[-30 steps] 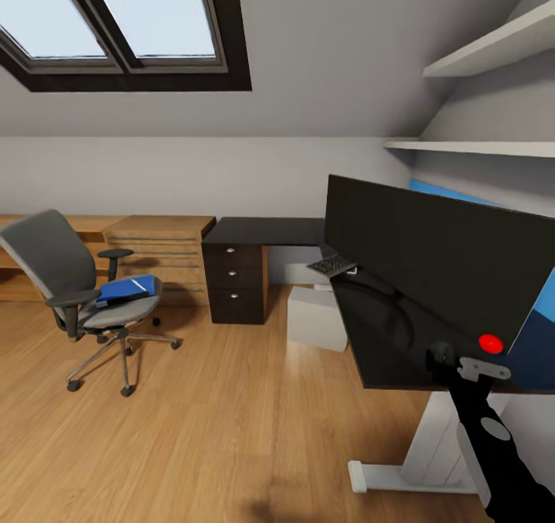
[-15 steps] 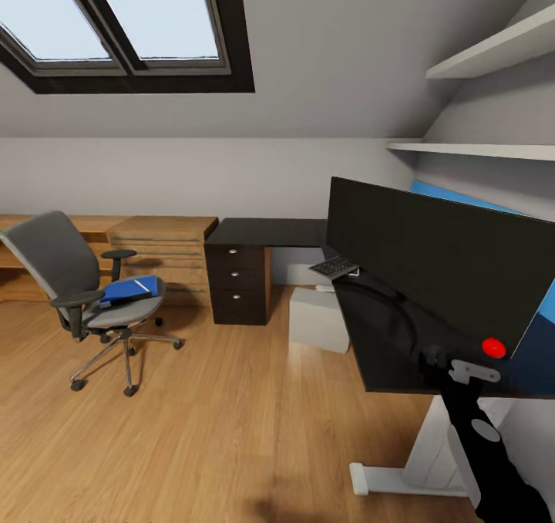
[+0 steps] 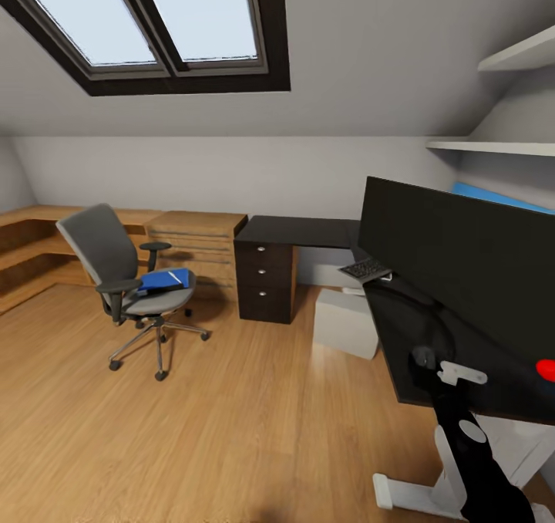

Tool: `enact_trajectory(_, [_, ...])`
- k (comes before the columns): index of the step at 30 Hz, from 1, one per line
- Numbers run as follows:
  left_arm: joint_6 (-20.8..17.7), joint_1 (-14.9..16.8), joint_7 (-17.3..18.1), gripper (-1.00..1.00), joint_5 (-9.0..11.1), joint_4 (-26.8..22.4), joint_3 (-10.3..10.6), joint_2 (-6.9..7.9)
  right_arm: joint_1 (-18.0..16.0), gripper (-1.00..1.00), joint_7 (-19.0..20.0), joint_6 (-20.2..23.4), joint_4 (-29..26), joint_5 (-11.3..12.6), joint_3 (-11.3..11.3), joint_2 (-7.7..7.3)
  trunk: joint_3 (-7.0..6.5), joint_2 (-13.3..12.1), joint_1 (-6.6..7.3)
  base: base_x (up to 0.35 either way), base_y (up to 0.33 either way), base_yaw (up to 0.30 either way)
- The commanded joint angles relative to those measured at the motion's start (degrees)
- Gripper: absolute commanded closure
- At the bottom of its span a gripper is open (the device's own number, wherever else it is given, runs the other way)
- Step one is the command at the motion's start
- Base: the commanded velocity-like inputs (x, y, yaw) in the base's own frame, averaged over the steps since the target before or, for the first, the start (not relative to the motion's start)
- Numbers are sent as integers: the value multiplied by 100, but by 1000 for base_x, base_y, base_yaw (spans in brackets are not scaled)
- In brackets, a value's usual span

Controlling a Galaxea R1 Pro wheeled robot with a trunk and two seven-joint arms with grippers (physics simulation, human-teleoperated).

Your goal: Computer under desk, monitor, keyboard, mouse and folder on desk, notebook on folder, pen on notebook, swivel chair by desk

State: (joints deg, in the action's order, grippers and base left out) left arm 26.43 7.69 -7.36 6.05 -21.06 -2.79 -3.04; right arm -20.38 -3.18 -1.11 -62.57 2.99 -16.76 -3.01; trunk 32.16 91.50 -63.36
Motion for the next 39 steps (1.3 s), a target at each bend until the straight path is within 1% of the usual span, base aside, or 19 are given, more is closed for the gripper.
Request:
enact_trajectory(1, [20, 5, 15, -100, 30, 6, -14, -4, -1, 100, -17, -16, -1, 52, 6, -1, 8, 3, 0, 0, 0, 267])
enact_trajectory(9, [35, 5, 6, -100, 28, 6, -11, -4, -1, 100, -9, -14, 0, 60, 6, 2, 28, 3, 0, 0, 0, 266])
enact_trajectory(15, [313, 5, -1, -100, 28, 11, -11, -4, -1, 100, -8, -12, 0, 58, 6, 36, 44, 3, 0, 0, 0, 251])
enact_trajectory(21, [365, 5, -2, -100, 28, 14, -11, -4, -1, 100, -14, -19, -1, 53, 6, 74, 58, 3, 0, 0, 0, 244])
enact_trajectory(27, [371, 5, -2, -100, 28, 14, -11, -4, -1, 100, -9, -16, 0, 52, 6, 80, 63, 3, 0, 0, 0, 69])
enact_trajectory(39, [371, 5, -2, -100, 28, 14, -11, -4, -1, 100, -8, -19, 16, 52, 6, 81, 63, 3, 0, 0, 0, 5])
